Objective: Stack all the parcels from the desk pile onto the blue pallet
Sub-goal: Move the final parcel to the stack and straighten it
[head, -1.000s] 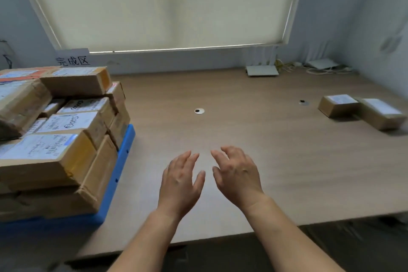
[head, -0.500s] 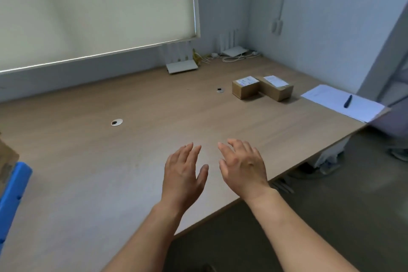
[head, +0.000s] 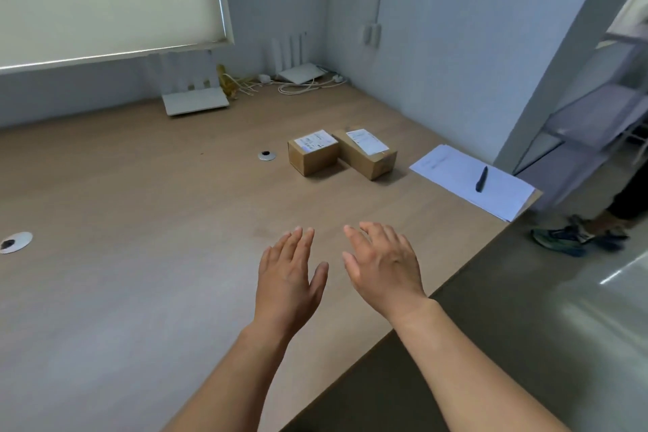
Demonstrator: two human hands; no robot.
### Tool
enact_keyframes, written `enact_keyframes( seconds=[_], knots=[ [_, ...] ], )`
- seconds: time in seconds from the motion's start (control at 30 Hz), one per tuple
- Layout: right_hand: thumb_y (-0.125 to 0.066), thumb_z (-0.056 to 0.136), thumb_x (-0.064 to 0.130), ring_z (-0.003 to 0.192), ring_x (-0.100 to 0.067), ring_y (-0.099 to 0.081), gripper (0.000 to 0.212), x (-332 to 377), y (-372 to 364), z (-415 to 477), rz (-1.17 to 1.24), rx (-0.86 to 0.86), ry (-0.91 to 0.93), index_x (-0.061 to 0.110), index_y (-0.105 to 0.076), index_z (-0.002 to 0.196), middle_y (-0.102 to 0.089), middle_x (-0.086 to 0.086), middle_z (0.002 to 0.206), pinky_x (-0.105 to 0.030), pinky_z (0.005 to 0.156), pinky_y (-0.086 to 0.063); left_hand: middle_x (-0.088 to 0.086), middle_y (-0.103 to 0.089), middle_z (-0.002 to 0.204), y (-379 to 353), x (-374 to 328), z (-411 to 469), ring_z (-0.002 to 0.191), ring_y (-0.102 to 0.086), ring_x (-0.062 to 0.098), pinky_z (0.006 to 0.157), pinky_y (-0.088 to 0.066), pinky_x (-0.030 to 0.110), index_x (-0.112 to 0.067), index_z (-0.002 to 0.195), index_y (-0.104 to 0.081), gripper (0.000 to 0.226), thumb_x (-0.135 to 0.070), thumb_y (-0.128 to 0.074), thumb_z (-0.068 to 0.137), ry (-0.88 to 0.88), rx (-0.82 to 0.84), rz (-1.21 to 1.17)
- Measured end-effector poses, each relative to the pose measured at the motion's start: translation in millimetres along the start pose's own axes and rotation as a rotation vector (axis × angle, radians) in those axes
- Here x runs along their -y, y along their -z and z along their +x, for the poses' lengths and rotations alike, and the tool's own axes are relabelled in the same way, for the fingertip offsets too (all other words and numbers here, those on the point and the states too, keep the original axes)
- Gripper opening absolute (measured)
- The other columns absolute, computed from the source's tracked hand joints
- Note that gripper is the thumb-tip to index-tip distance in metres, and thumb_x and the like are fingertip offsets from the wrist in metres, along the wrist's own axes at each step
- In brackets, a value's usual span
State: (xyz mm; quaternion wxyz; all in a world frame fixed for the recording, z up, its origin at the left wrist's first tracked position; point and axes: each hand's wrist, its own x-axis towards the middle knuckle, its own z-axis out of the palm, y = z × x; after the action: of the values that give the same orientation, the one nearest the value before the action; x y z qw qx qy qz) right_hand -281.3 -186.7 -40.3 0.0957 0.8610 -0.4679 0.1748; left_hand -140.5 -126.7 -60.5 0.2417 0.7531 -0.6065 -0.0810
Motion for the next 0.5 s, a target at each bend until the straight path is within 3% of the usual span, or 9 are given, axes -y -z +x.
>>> enact_keyframes(
  seconds=[0.07, 0.2, 0.37, 0.5],
  knots=[
    [-0.083, 0.065, 0.025, 0.083, -0.027, -0.067, 0.046, -14, -9, 24, 0.009, 0.025, -0.004, 0.011, -0.068, 0.107, -0.069, -0.013, 0.096, -0.037, 0.065, -0.055, -0.004, -0.019, 0.156, -8, -1, 27, 0.144, -0.013, 0.013, 0.117, -0.009, 0.031, -0.024, 0.15, -0.017, 0.062, -0.05, -0.033, 0.096, 0.011, 0.01, -0.003],
    [-0.081, 0.068, 0.025, 0.085, -0.029, -0.066, 0.045, -34, -30, 62, 0.045, 0.057, 0.002, 0.011, -0.068, 0.108, -0.068, -0.014, 0.097, -0.038, 0.066, -0.054, -0.001, -0.029, 0.153, -20, -2, 69, 0.142, -0.022, 0.017, 0.114, -0.014, 0.032, -0.021, 0.148, -0.027, 0.083, -0.063, -0.009, 0.078, 0.049, -0.02, 0.0],
    [-0.084, 0.063, 0.023, 0.077, -0.027, -0.065, 0.046, -50, -54, 96, 0.113, 0.081, 0.023, 0.008, -0.067, 0.103, -0.067, -0.011, 0.09, -0.035, 0.061, -0.053, -0.002, -0.023, 0.155, -26, 3, 102, 0.143, -0.016, 0.014, 0.114, -0.01, 0.025, -0.021, 0.149, -0.02, 0.059, -0.043, -0.039, 0.097, 0.107, 0.006, 0.001],
    [-0.085, 0.06, 0.023, 0.072, -0.026, -0.064, 0.046, -69, -77, 128, 0.156, 0.107, 0.058, 0.007, -0.067, 0.098, -0.066, -0.009, 0.085, -0.033, 0.057, -0.052, -0.003, -0.022, 0.155, -33, 10, 128, 0.143, -0.017, 0.013, 0.114, -0.011, 0.024, -0.022, 0.15, -0.018, 0.059, -0.042, -0.038, 0.098, 0.192, -0.002, -0.012]
  ],
)
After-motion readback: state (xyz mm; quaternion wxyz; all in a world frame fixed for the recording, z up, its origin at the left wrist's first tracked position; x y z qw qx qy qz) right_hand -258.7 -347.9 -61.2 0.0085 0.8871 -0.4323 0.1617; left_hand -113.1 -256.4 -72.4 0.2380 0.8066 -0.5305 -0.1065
